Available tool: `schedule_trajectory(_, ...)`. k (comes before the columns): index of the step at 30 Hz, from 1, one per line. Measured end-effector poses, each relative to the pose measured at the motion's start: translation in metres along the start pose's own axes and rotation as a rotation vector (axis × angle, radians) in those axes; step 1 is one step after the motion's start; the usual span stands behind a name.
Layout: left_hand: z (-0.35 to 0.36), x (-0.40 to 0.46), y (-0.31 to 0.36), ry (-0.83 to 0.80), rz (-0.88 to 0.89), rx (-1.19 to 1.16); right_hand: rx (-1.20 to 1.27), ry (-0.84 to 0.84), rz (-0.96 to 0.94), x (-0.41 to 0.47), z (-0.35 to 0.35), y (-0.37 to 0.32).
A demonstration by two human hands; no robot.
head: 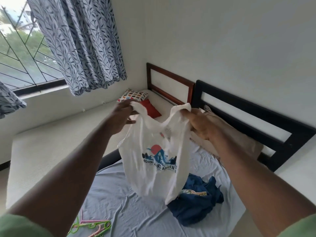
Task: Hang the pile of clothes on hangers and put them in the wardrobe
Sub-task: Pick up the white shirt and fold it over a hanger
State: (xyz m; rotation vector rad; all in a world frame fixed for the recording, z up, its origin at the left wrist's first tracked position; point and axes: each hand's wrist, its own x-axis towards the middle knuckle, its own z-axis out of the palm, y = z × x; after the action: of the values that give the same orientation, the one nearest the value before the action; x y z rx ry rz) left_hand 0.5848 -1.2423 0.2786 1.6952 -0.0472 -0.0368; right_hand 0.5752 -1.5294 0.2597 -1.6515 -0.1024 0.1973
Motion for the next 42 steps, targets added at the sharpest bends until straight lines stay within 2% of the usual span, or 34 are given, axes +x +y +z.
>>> schedule_trajectory(4,0.036,0.002,0.019,-0.289,0.035,0.0,-0.17,-0.215,-0.139,0.006,0.039,-0.028)
schedule_trajectory(7,0.053,0.004,0.031,-0.322,0.01,-0.08,-0.258,-0.246,-0.174,0.013,0.051,-0.037)
schedule_trajectory(10,0.056,0.005,0.034,-0.228,0.087,0.105,-0.363,-0.155,-0.177,0.02,0.053,-0.035)
schedule_trajectory(12,0.05,0.011,0.025,-0.035,0.189,0.319,-0.424,-0.023,-0.2,0.023,0.054,-0.032)
schedule_trajectory(14,0.044,0.014,0.016,0.157,0.136,0.315,-0.454,0.129,-0.225,0.026,0.056,-0.03)
schedule_trajectory(15,0.043,0.011,0.013,0.152,0.081,0.257,-0.457,0.191,-0.228,0.026,0.056,-0.03)
schedule_trajectory(16,0.042,0.008,0.01,0.074,0.03,0.187,-0.45,0.234,-0.215,0.028,0.057,-0.028)
schedule_trajectory(18,0.049,-0.006,0.007,-0.183,-0.037,0.098,-0.413,0.261,-0.18,0.029,0.062,-0.027)
schedule_trajectory(20,0.06,-0.011,-0.001,-0.345,-0.016,0.152,-0.341,0.2,-0.124,0.029,0.074,-0.026)
schedule_trajectory(23,0.074,-0.006,-0.018,-0.177,0.124,0.256,-0.251,0.059,-0.033,0.028,0.087,-0.02)
schedule_trajectory(26,0.073,-0.001,-0.04,-0.045,0.145,0.157,-0.2,-0.14,0.042,0.023,0.082,-0.016)
schedule_trajectory(28,0.069,-0.006,-0.04,0.047,0.11,0.076,-0.253,-0.226,0.061,0.015,0.078,-0.017)
schedule_trajectory(30,0.06,-0.004,-0.045,0.171,0.017,-0.009,-0.365,-0.122,-0.04,0.014,0.07,-0.015)
schedule_trajectory(32,0.04,-0.001,-0.052,0.258,-0.048,-0.039,-0.424,0.128,-0.181,0.019,0.052,-0.008)
schedule_trajectory(35,0.0,-0.005,-0.054,0.349,-0.048,-0.004,-0.363,0.419,-0.248,0.019,0.013,0.002)
schedule_trajectory(37,-0.026,-0.01,-0.052,0.404,-0.002,0.082,-0.302,0.486,-0.257,0.016,-0.01,0.006)
schedule_trajectory(40,-0.054,-0.022,-0.046,0.458,0.086,0.132,-0.184,0.496,-0.179,0.013,-0.035,0.013)
schedule_trajectory(42,-0.068,-0.029,-0.048,0.445,0.121,0.169,-0.191,0.487,-0.147,0.014,-0.041,0.019)
